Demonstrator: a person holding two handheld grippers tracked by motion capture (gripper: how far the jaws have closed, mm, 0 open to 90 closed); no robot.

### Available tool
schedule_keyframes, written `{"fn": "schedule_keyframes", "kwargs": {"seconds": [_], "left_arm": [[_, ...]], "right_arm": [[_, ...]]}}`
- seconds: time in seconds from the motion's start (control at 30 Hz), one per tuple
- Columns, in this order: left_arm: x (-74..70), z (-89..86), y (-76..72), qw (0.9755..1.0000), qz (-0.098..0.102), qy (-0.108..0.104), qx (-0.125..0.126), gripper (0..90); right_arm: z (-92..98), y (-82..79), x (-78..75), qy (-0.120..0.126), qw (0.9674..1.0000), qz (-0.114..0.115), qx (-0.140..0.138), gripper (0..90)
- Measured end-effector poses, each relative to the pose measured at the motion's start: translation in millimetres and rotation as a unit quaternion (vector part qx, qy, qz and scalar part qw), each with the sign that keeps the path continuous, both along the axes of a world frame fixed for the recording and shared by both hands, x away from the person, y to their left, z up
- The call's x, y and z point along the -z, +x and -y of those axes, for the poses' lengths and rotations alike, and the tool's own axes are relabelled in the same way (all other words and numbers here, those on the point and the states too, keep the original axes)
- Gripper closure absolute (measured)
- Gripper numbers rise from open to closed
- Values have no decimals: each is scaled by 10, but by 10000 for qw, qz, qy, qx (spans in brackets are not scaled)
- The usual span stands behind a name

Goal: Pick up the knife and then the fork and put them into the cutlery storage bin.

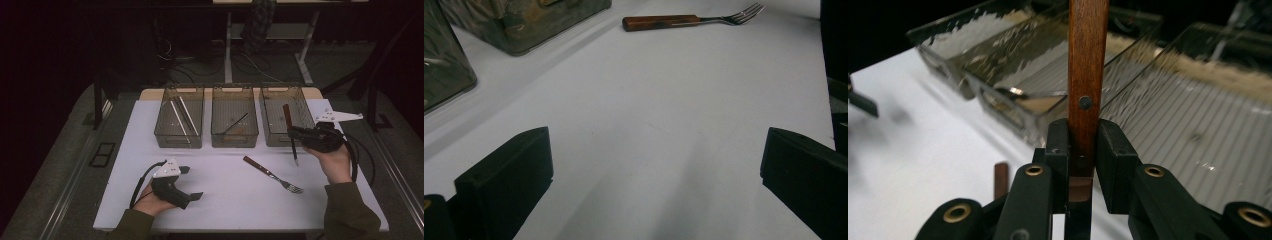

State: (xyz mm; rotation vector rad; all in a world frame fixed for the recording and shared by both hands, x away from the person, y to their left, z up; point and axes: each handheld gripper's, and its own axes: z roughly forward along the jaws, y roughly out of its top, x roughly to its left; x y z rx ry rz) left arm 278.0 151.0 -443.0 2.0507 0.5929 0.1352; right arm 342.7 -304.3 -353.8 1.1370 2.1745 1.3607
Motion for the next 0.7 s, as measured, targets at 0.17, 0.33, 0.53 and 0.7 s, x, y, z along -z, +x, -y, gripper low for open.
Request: {"fn": "schedule_keyframes", "kwargs": {"seconds": [0.17,0.33,0.53,0.7], "left_arm": [[1,6,-3,10000,-11,11,-1,0],[0,12,-8,10000,-1,9,24,0],[-4,11,-10,10000,-2,2,39,0],[-5,10,-9,10000,4,-23,50,0]], "right_arm": [[45,98,-206,196,9988,303,339,768],[60,291,-438,244,9958,526,714,768],[61,579,-543,42,9910,614,1191,768],[102,780,-423,-101,9876,488,1489,768]]}}
